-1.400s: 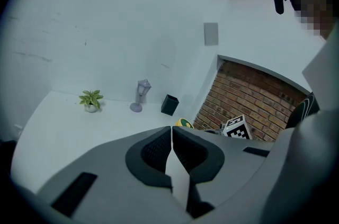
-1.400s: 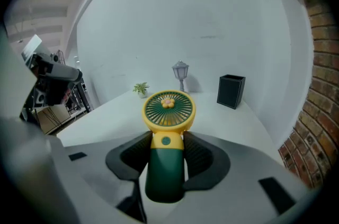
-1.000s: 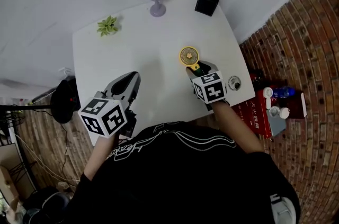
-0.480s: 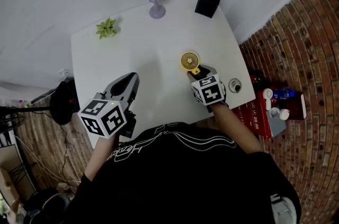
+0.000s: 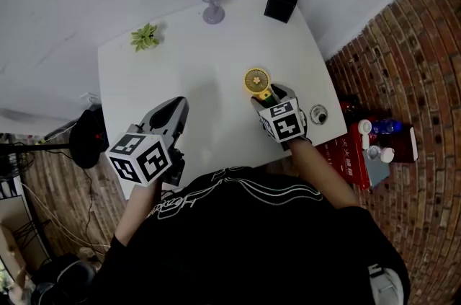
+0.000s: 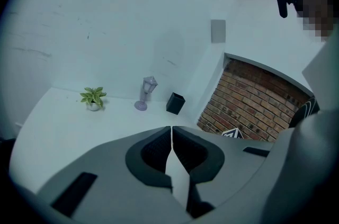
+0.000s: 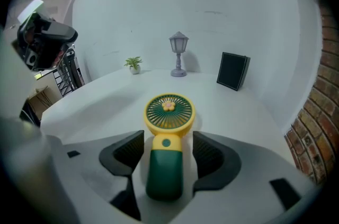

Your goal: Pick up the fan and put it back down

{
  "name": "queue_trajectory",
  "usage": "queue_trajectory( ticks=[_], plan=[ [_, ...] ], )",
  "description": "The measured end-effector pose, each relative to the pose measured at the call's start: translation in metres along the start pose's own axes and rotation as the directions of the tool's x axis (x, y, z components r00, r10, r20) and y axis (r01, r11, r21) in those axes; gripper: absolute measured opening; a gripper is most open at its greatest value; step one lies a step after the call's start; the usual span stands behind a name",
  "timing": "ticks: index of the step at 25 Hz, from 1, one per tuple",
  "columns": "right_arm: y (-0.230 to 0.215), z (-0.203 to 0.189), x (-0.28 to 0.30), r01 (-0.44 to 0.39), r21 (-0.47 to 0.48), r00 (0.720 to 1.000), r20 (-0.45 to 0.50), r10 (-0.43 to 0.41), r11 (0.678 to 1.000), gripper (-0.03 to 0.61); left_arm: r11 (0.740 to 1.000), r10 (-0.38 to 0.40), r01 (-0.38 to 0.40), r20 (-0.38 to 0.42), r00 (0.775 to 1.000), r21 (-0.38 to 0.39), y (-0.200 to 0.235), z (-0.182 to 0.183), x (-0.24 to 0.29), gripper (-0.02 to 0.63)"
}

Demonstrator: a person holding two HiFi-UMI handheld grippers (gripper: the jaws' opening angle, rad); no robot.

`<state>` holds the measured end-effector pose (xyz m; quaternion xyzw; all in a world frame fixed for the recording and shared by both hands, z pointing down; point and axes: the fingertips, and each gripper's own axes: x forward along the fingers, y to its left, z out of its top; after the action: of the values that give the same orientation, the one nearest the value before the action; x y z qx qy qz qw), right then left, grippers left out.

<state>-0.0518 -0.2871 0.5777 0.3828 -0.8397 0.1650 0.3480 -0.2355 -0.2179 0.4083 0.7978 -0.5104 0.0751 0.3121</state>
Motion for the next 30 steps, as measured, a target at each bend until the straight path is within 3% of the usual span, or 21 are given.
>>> queue_trajectory(
  ticks=[4,9,17,22,28,30],
  plan=[
    [-0.003,0.008,-0.017,-0.004,0.014,0.998,0.062,0.003,1.0,0.343,1.0,-0.002,0.002,0.0,1.0,0.009,-0.011,-0.004,-0.005,0.035],
    [0.005,0.031,-0.058,-0.053,0.02,0.983,0.179,0.048,0.998,0.357,1.0,-0.013,0.013,0.01,1.0,0.02,-0.03,-0.006,-0.014,0.035],
    [0.029,0.065,-0.154,-0.151,-0.025,0.919,0.364,0.149,0.988,0.333,0.998,-0.051,0.049,0.05,0.997,0.04,-0.076,-0.008,-0.036,0.035],
    [0.051,0.081,-0.215,-0.222,-0.082,0.851,0.47,0.234,0.972,0.217,0.995,-0.088,0.084,0.072,0.993,0.057,-0.11,-0.013,-0.05,0.035],
    [0.063,0.084,-0.264,-0.21,-0.149,0.79,0.556,0.257,0.966,0.013,0.988,-0.124,0.115,0.086,0.989,0.101,-0.146,-0.018,-0.064,0.035],
    [0.073,0.085,-0.282,-0.258,-0.17,0.752,0.583,0.308,0.951,0.002,0.985,-0.138,0.126,0.096,0.986,0.121,-0.158,-0.018,-0.069,0.035]
  ],
)
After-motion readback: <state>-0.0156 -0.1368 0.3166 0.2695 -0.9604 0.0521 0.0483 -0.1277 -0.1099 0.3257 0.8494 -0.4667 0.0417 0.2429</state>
